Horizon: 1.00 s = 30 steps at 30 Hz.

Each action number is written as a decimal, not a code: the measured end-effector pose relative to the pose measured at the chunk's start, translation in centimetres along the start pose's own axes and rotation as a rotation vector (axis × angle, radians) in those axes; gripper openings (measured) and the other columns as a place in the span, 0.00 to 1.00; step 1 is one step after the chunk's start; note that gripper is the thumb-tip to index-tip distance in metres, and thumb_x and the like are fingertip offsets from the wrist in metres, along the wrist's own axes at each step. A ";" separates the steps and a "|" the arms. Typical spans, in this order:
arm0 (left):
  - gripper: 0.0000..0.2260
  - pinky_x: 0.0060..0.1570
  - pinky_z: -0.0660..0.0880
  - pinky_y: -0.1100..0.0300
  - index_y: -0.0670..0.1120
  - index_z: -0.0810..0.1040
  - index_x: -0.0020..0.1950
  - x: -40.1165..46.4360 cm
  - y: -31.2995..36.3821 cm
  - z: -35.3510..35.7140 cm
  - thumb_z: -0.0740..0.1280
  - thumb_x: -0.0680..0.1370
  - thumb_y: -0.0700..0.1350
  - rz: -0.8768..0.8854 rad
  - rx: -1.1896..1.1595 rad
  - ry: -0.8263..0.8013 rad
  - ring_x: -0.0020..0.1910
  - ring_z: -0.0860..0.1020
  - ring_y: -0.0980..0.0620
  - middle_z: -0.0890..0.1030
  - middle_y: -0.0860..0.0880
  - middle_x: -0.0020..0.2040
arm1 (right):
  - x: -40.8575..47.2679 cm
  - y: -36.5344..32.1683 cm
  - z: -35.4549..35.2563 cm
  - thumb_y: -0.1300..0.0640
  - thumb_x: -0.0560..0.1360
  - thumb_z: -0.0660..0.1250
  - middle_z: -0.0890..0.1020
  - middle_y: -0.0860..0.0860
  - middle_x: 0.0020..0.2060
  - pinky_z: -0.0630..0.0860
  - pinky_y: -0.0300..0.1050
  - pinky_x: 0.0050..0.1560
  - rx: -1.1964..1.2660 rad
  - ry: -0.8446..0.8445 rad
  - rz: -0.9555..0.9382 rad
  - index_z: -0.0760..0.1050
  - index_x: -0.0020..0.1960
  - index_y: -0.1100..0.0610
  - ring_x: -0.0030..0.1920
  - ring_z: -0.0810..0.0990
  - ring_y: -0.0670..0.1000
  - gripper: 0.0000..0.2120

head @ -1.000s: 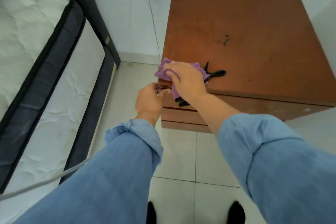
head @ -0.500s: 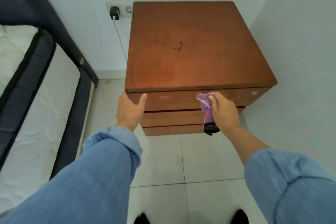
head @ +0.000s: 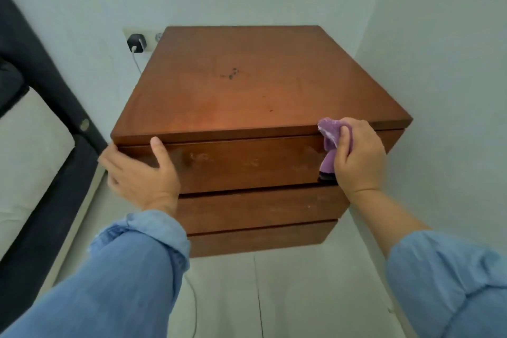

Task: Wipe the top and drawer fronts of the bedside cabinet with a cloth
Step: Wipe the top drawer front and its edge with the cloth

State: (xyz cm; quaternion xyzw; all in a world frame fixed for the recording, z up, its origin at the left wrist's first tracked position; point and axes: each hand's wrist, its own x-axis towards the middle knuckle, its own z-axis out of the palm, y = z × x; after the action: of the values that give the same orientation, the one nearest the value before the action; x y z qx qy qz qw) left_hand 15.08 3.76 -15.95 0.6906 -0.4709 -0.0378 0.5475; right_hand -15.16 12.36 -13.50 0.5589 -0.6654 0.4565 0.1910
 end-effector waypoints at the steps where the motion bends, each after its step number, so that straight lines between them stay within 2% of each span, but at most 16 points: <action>1: 0.29 0.63 0.64 0.47 0.39 0.66 0.67 -0.1 -0.3 0.5 0.57 0.76 0.59 0.010 -0.004 0.036 0.58 0.72 0.42 0.71 0.40 0.61 | -0.2 0.3 0.5 0.56 0.80 0.53 0.79 0.58 0.43 0.74 0.55 0.41 -0.010 0.037 -0.031 0.75 0.52 0.61 0.41 0.77 0.59 0.14; 5: 0.28 0.67 0.58 0.49 0.41 0.65 0.69 0.2 -1.0 1.5 0.54 0.76 0.59 0.044 0.068 0.121 0.61 0.71 0.44 0.71 0.42 0.63 | -0.3 1.2 2.5 0.57 0.81 0.54 0.79 0.58 0.43 0.74 0.55 0.39 -0.037 0.199 -0.089 0.75 0.53 0.60 0.40 0.77 0.58 0.12; 9: 0.28 0.65 0.64 0.43 0.41 0.67 0.66 0.5 -0.8 1.3 0.53 0.75 0.60 0.038 0.061 0.125 0.60 0.72 0.42 0.70 0.42 0.63 | -0.3 1.4 3.6 0.56 0.80 0.53 0.80 0.57 0.44 0.75 0.55 0.42 -0.023 0.294 -0.093 0.76 0.53 0.60 0.42 0.78 0.58 0.14; 12: 0.31 0.62 0.66 0.40 0.41 0.66 0.66 0.5 -0.8 0.5 0.54 0.74 0.64 0.027 0.060 0.044 0.59 0.73 0.39 0.69 0.42 0.64 | -0.6 0.9 3.1 0.55 0.80 0.53 0.80 0.56 0.47 0.75 0.52 0.46 0.000 0.230 -0.074 0.76 0.54 0.59 0.45 0.78 0.56 0.15; 15: 0.34 0.62 0.66 0.40 0.41 0.65 0.68 0.3 0.0 -0.8 0.56 0.73 0.66 -0.041 0.052 -0.080 0.60 0.73 0.38 0.68 0.42 0.66 | -0.6 0.5 1.5 0.54 0.81 0.53 0.80 0.54 0.50 0.71 0.42 0.47 0.079 0.111 -0.037 0.76 0.56 0.57 0.49 0.78 0.54 0.14; 17: 0.35 0.64 0.65 0.42 0.42 0.64 0.70 0.2 0.5 -1.7 0.58 0.73 0.66 -0.082 0.010 -0.155 0.63 0.71 0.40 0.66 0.43 0.68 | -0.6 0.5 0.2 0.53 0.81 0.54 0.78 0.53 0.55 0.69 0.40 0.47 0.093 0.045 0.041 0.74 0.59 0.55 0.51 0.78 0.53 0.13; 19: 0.36 0.65 0.64 0.43 0.42 0.62 0.72 0.4 0.7 -2.5 0.59 0.73 0.65 -0.099 -0.032 -0.216 0.66 0.69 0.40 0.64 0.42 0.69 | -0.8 1.0 -0.7 0.52 0.80 0.57 0.71 0.54 0.61 0.68 0.39 0.49 0.113 0.066 0.184 0.70 0.63 0.54 0.54 0.76 0.53 0.13; 21: 0.35 0.65 0.64 0.44 0.42 0.61 0.72 0.5 0.7 -3.1 0.61 0.74 0.63 -0.093 -0.058 -0.264 0.66 0.68 0.40 0.63 0.42 0.70 | -0.8 1.9 -1.7 0.53 0.79 0.61 0.64 0.56 0.67 0.67 0.40 0.56 0.182 0.101 0.397 0.63 0.69 0.56 0.61 0.73 0.54 0.21; 23: 0.35 0.65 0.65 0.44 0.42 0.60 0.73 0.7 0.4 -3.5 0.62 0.74 0.62 -0.087 -0.074 -0.301 0.67 0.68 0.39 0.63 0.42 0.71 | -0.3 3.1 -2.6 0.52 0.77 0.63 0.59 0.57 0.71 0.66 0.45 0.64 0.254 0.047 0.607 0.56 0.74 0.58 0.67 0.68 0.56 0.30; 25: 0.35 0.65 0.65 0.44 0.43 0.59 0.74 0.7 0.3 -3.6 0.63 0.74 0.62 -0.089 -0.088 -0.330 0.67 0.67 0.39 0.62 0.42 0.71 | 0.4 4.1 -3.4 0.51 0.76 0.65 0.62 0.57 0.72 0.65 0.48 0.68 0.327 -0.076 0.709 0.54 0.75 0.59 0.69 0.67 0.57 0.33; 28: 0.36 0.67 0.63 0.44 0.43 0.58 0.74 0.7 0.6 -3.6 0.64 0.74 0.62 -0.104 -0.108 -0.338 0.68 0.66 0.39 0.61 0.42 0.72 | 1.3 4.5 -4.0 0.51 0.75 0.67 0.72 0.56 0.65 0.70 0.46 0.60 0.464 -0.163 0.817 0.60 0.71 0.61 0.63 0.73 0.56 0.30; 30: 0.37 0.67 0.62 0.45 0.43 0.58 0.75 0.7 0.7 -3.5 0.64 0.74 0.62 -0.113 -0.109 -0.331 0.69 0.65 0.40 0.61 0.42 0.72 | 1.5 4.5 -4.0 0.51 0.75 0.67 0.73 0.57 0.63 0.72 0.47 0.56 0.501 -0.176 0.855 0.61 0.70 0.61 0.60 0.75 0.57 0.30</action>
State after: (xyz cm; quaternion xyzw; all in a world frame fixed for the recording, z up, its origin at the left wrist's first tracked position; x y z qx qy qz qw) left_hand 17.00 5.90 -13.65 0.6697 -0.5123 -0.2071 0.4962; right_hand -20.78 14.63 -12.08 0.3014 -0.7183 0.5908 -0.2103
